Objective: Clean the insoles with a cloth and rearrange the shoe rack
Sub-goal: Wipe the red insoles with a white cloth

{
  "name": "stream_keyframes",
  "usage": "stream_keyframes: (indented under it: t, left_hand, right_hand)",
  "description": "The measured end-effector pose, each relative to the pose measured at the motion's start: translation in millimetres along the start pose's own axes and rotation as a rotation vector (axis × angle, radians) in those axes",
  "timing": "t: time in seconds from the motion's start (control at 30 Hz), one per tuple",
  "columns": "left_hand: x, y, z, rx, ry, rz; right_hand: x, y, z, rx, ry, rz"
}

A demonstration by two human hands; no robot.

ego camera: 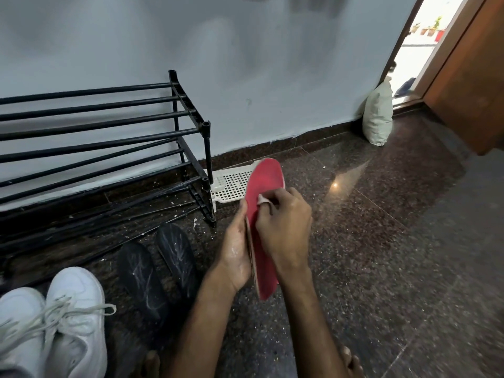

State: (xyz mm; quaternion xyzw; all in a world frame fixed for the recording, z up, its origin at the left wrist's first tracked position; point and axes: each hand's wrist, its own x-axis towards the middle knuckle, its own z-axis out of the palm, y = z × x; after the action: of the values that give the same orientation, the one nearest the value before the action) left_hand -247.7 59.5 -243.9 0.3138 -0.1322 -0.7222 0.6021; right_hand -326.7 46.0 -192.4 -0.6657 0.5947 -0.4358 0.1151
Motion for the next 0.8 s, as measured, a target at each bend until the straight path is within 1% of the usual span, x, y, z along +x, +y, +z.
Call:
stream_keyframes:
  t: [0.07,0.1,0.13,0.23,0.27,0.33,0.4,0.47,0.53,0.57,0.6,0.63,0.67,0.7,0.73,0.8]
  left_hand:
    - [0.1,0.8,-5.0,-0.061,0.009,0.025]
    - [0.1,2.6,-7.7,-0.088,0.011,0.032]
    - [-0.6,4.1,-9.1,-0.102,-0.001,0.032]
    - [-2.4,3.9,-4.7,-0.108,-0.051,-0.011]
    - [-1.6,1.7,-2.9,-0.092,-0.047,-0.019]
    - [-1.1,-3.3,-2.6,-0.039,-0.006,-0.011]
    - [0.8,-4.8,-4.6,0.011,0.025,0.001]
    - [1.8,-3.7,-9.0,-0.002,0.018,0.02]
    - [2.8,-0.7,-16.9,-0.028,0.005,0.019]
    - [2.2,1.4,-19.8,-0.031,-0.001,0.023]
    - [2.9,1.8,-25.0,-0.025,-0.004,0.029]
    - [2.6,1.9,-28.8,-0.007,0.008,0.034]
    - [2.3,1.4,-30.8,0.008,0.018,0.034]
    - [1.1,0.1,-31.1,0.013,0.021,0.027]
    - [1.2,-2.5,-30.9,0.023,0.015,0.014]
    - [1.1,-7.6,-25.6,0.039,0.006,-0.025]
  right_hand:
    - [-2.0,-5.3,3.7,0.106,-0.178,0.006]
    - [-4.0,-4.5,3.9,0.114,-0.229,0.019]
    - [-4.7,-2.0,3.0,0.086,-0.209,0.034]
    - [-1.0,5.8,-2.1,0.019,0.053,0.071]
    - [0.3,5.4,-2.1,0.001,0.084,0.073]
    - [-2.7,-2.9,1.3,-0.05,0.058,0.061]
    - [-7.7,-10.5,8.5,-0.022,-0.001,0.044]
    - [-9.6,-10.1,15.5,0.129,-0.106,0.076]
    - [-6.0,-5.9,13.0,0.434,-0.26,0.221]
    - [-3.9,-2.2,9.1,0.549,-0.269,0.299]
    - [-1.5,2.5,4.5,0.598,-0.217,0.352]
    - [1.5,6.6,-0.7,0.556,-0.125,0.355]
    - [5.1,10.0,-3.2,0.463,-0.039,0.316]
    - [8.0,11.3,-4.1,0.362,0.007,0.244]
    - [10.1,10.8,-2.0,0.28,0.017,0.162]
    - [9.7,5.9,7.1,0.124,-0.032,0.022]
